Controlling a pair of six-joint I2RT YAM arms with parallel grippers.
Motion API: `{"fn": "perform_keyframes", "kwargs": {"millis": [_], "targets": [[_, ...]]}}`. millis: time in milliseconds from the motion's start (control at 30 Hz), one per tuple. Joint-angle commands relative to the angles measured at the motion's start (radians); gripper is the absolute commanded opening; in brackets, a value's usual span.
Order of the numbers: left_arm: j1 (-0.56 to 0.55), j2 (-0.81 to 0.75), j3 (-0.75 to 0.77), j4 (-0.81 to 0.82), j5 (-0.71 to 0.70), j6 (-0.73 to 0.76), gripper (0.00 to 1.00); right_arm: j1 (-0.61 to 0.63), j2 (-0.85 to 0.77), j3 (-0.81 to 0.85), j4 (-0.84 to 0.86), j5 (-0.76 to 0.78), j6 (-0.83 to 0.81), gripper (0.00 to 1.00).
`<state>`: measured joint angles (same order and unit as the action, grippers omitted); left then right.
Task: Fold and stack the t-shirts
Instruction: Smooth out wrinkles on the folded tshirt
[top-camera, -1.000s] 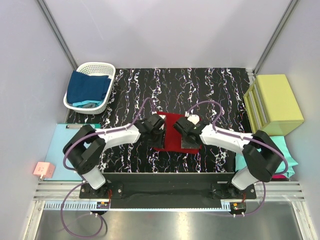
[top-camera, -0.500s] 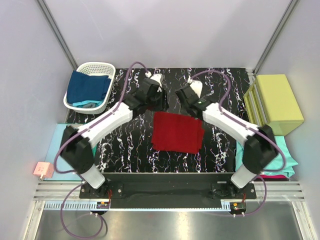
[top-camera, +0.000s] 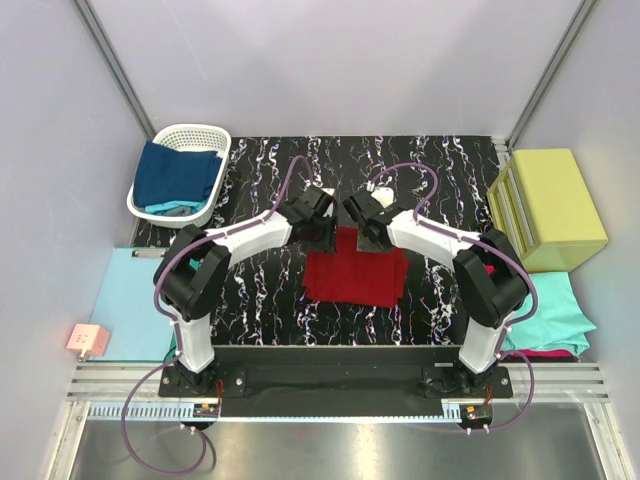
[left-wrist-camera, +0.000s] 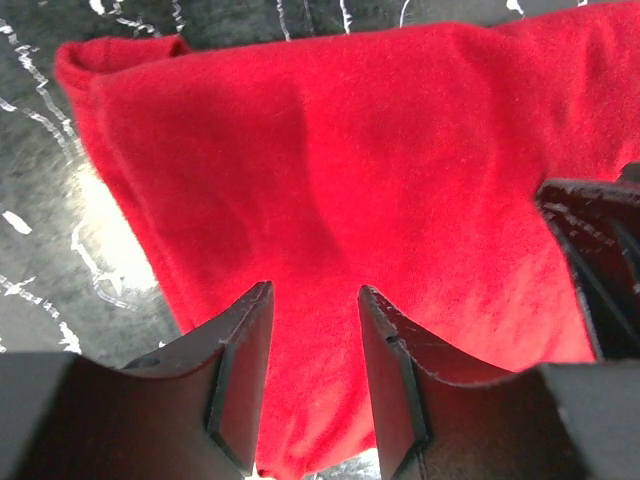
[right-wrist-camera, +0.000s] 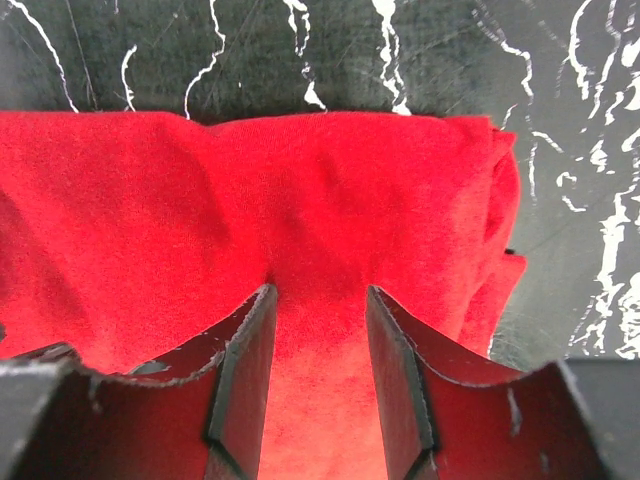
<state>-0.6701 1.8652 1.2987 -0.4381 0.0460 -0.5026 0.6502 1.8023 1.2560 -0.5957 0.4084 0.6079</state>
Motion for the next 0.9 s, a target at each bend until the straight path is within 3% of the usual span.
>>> {"fn": "perform_keyframes", "kwargs": {"millis": [0, 167, 267, 433, 500, 533, 667, 800, 867], "targets": [[-0.002, 0.043, -0.001, 0.05, 0.046, -0.007, 0.43, -0.001, 0.028, -0.01, 0.008, -0.036, 0.029, 0.49], [-0.002, 0.022, -0.036, 0.059, 0.015, -0.013, 0.43, -0.003, 0.016, -0.036, 0.007, -0.026, 0.032, 0.48], [-0.008, -0.075, -0.064, 0.055, -0.046, -0.01, 0.45, 0.006, -0.092, -0.061, 0.019, 0.079, 0.029, 0.51], [-0.031, -0.339, -0.073, -0.055, -0.279, 0.01, 0.57, 0.011, -0.325, -0.044, 0.01, 0.188, -0.031, 0.7], [-0.032, -0.417, -0.068, -0.099, -0.332, 0.021, 0.59, 0.011, -0.36, -0.021, -0.01, 0.225, -0.069, 0.77], [-0.033, -0.44, -0.073, -0.138, -0.353, 0.024, 0.59, 0.011, -0.388, -0.017, -0.025, 0.237, -0.08, 0.86], [-0.033, -0.538, -0.111, -0.209, -0.408, 0.022, 0.59, 0.011, -0.445, -0.02, -0.068, 0.26, -0.102, 0.98], [-0.033, -0.673, -0.177, -0.249, -0.458, -0.001, 0.6, 0.012, -0.532, -0.058, -0.11, 0.267, -0.088, 1.0], [-0.029, -0.748, -0.223, -0.251, -0.503, -0.013, 0.67, 0.012, -0.563, -0.087, -0.118, 0.276, -0.082, 1.0]]}}
